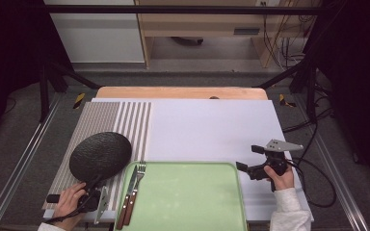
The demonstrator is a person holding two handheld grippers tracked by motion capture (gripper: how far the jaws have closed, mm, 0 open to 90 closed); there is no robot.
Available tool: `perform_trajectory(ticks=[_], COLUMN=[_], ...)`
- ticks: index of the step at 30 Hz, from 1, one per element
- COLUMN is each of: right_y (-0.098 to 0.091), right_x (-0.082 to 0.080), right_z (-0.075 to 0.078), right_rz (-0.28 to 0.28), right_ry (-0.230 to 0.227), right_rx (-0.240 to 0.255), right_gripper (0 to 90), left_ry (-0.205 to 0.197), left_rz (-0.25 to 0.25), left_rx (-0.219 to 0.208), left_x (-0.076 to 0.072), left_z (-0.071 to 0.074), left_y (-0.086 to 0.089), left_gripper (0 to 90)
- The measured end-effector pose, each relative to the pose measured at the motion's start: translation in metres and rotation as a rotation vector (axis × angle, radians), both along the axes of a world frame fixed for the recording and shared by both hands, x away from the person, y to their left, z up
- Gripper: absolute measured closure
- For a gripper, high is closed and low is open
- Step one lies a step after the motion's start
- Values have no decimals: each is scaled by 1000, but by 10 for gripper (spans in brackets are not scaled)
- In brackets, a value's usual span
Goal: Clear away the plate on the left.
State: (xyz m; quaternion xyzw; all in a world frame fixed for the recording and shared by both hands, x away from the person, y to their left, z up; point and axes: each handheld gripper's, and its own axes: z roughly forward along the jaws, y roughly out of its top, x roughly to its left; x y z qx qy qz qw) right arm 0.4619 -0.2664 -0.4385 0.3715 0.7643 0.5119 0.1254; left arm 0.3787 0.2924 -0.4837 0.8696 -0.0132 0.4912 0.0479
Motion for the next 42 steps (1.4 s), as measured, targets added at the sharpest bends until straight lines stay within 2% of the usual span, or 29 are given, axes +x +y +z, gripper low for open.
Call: perform_trajectory(ticks=[6, 12, 13, 16, 17, 24, 34, 42], right_y=[0, 0, 0, 0, 0, 0, 0, 0], right_x=[0, 0, 0, 0, 0, 0, 1, 1], right_z=[0, 0, 0, 0, 0, -1, -1, -1], right_rz=[1, 1, 1, 1, 0, 0, 0, -1], right_ry=[1, 1, 1, 1, 1, 1, 3, 1], right_rx=[-1, -1, -1, -2, -2, -2, -4, -4], right_gripper=[6, 6, 6, 6, 6, 6, 6, 6], left_ry=[-20, -15, -18, -17, -12, -7, 15, 18], left_rz=[9, 10, -6, -8, 9, 6, 14, 7], left_rx=[-18, -37, -34, -36, -43, -44, -77, -69], left_x=[0, 1, 2, 2, 1, 2, 3, 6], left_z=[4, 6, 7, 7, 7, 9, 13, 16], left_y=[0, 1, 1, 0, 1, 0, -1, -3], left_gripper=[858, 859, 859, 860, 860, 860, 862, 863])
